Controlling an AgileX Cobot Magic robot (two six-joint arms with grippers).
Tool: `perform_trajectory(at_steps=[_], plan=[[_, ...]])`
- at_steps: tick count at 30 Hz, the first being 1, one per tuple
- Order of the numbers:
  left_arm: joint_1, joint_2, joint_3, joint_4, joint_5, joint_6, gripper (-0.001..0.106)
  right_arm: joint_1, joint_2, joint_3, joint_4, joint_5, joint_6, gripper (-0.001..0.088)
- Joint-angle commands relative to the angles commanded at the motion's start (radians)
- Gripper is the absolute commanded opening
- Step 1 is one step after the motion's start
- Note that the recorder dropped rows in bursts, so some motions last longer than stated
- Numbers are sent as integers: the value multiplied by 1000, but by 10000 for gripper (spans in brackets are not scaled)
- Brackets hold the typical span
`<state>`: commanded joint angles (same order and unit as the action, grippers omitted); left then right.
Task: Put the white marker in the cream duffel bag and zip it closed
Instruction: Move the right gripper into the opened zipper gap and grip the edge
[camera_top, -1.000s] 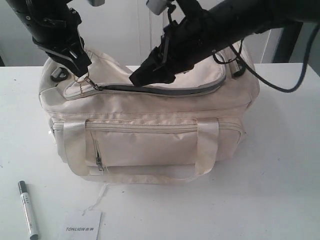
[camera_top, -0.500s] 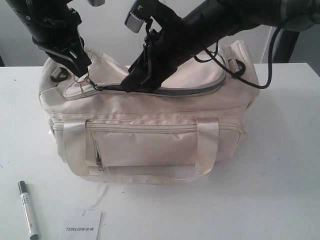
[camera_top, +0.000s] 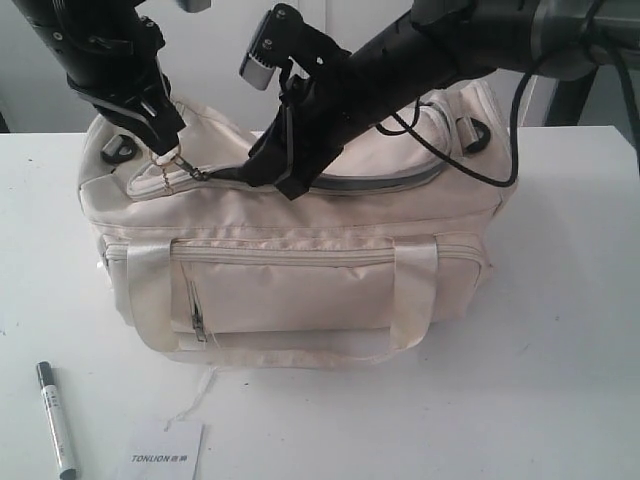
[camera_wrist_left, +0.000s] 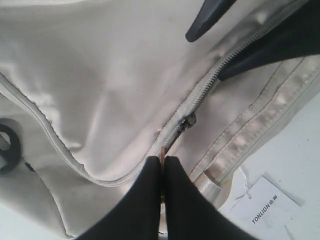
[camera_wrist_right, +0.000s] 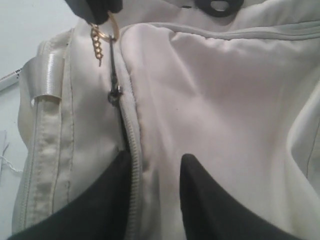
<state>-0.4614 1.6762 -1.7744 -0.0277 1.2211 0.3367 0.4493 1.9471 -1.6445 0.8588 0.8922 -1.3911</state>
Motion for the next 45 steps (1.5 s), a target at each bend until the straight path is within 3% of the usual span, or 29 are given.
perform_trajectory(at_steps=[3,31,39,45], plan=[[0,0,0,0,0,0,0,0,-2,0,0,2,0,-1],[2,0,0,162,0,12,0,-2,-48,0,-93,25,10,0],[68,0,0,145,0,12,0,-2,-48,0,-95,25,10,0],[81,0,0,123,0,12,0,-2,-48,0,-97,23,10,0]])
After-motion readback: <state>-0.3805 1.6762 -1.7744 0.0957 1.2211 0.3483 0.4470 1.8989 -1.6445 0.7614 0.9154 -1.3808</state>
